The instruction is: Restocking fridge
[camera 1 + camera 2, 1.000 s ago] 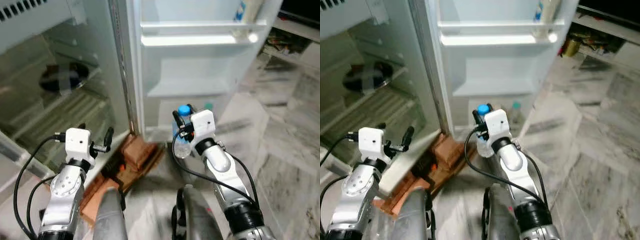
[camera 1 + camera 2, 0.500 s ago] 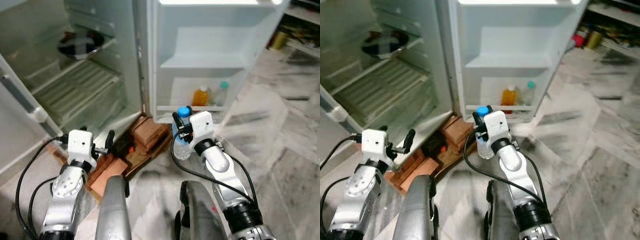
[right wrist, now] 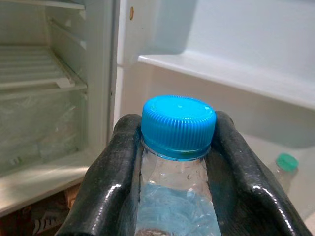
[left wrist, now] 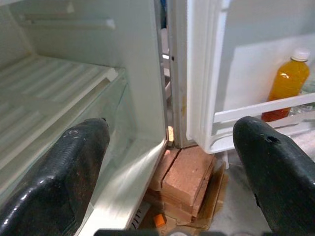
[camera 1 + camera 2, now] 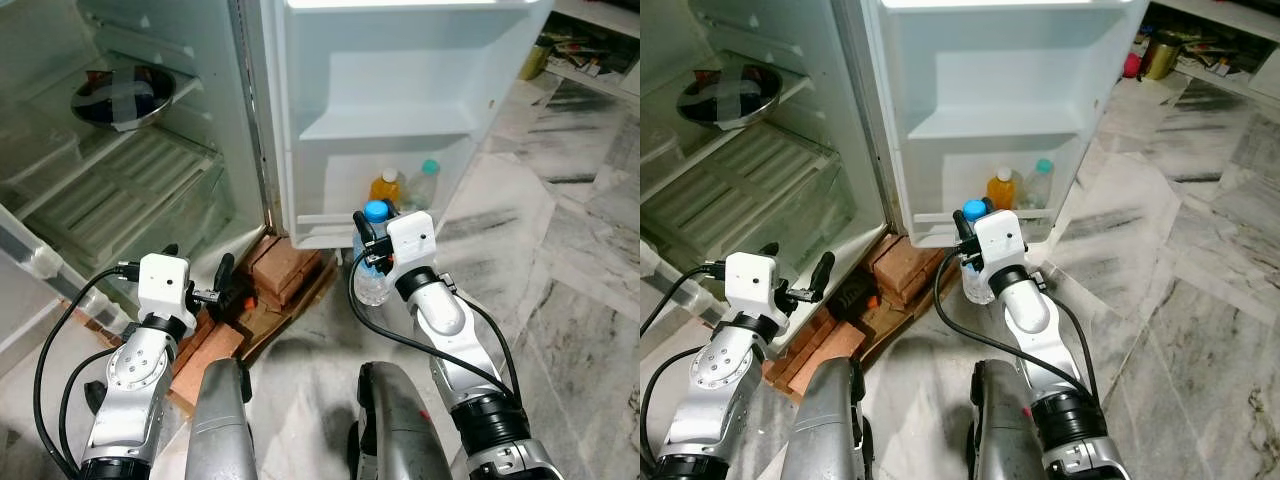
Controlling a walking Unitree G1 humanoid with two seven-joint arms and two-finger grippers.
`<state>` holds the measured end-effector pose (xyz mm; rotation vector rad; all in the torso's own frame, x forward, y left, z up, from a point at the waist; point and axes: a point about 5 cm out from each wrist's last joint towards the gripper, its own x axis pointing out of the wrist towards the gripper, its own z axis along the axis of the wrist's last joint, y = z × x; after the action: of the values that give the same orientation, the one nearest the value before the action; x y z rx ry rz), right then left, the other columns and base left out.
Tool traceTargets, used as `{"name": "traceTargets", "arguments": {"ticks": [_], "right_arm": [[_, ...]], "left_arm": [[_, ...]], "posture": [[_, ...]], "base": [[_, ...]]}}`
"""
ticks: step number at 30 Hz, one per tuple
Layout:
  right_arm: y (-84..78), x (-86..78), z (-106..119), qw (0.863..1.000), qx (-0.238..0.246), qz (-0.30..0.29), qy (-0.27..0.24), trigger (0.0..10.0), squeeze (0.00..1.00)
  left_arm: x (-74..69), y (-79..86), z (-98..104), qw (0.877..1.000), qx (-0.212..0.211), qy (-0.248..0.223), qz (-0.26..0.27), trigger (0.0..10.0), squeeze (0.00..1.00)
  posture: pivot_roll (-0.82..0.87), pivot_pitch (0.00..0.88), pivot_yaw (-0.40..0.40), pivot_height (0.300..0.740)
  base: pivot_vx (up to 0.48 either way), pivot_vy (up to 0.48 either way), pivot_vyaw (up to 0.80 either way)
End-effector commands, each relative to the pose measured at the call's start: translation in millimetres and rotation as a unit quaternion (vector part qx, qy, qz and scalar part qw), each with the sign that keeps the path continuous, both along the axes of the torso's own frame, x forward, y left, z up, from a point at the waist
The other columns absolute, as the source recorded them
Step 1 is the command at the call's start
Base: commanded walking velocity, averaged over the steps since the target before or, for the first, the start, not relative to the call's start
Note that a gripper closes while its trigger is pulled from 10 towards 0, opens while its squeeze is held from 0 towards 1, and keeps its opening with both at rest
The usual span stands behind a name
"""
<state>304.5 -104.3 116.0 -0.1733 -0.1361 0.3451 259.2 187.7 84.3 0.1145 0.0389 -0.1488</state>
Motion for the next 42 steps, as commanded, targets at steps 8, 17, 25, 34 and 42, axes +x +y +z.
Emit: {"name": "traceTargets", "arguments": {"ticks": [8, 17, 25, 34, 42], "right_arm": [[4.0, 1.1, 4, 1.0, 0.014, 0.006, -0.009, 10.0, 0.0], [4.6, 2.2, 5, 1.0, 0.015, 0.008, -0.011, 10.0, 0.0], [5.1, 2.1, 5, 1.0, 0.015, 0.011, -0.011, 10.0, 0.0], [6.8, 2.2, 6, 1.0, 0.013, 0.017, -0.013, 10.0, 0.0], [13.8, -1.7, 8, 0.999, 0.007, 0.042, -0.024, 10.0, 0.0]], "left_arm": [[0.1, 1.1, 0, 1.0, 0.0, -0.002, -0.006, 10.0, 0.0], [1.0, 0.1, 1, 1.0, 0.0, -0.003, -0.008, 10.0, 0.0], [0.9, -0.8, 1, 1.0, -0.001, -0.004, -0.009, 10.0, 0.0], [2.5, -2.2, 1, 1.0, 0.0, -0.005, -0.012, 10.0, 0.0], [3.5, -3.5, 1, 1.0, -0.001, -0.007, -0.012, 10.0, 0.0]], "posture": [[-0.02, 0.142, -0.012, 0.609], [-0.02, 0.14, -0.014, 0.609], [-0.02, 0.136, -0.015, 0.609], [-0.02, 0.129, -0.013, 0.609], [-0.01, 0.131, -0.016, 0.609]], "base": [[0.268, 0.0, 0.0], [0.28, 0.0, 0.0], [0.279, 0.0, 0.0], [0.28, 0.0, 0.0], [0.39, 0.0, 0.5]]}}
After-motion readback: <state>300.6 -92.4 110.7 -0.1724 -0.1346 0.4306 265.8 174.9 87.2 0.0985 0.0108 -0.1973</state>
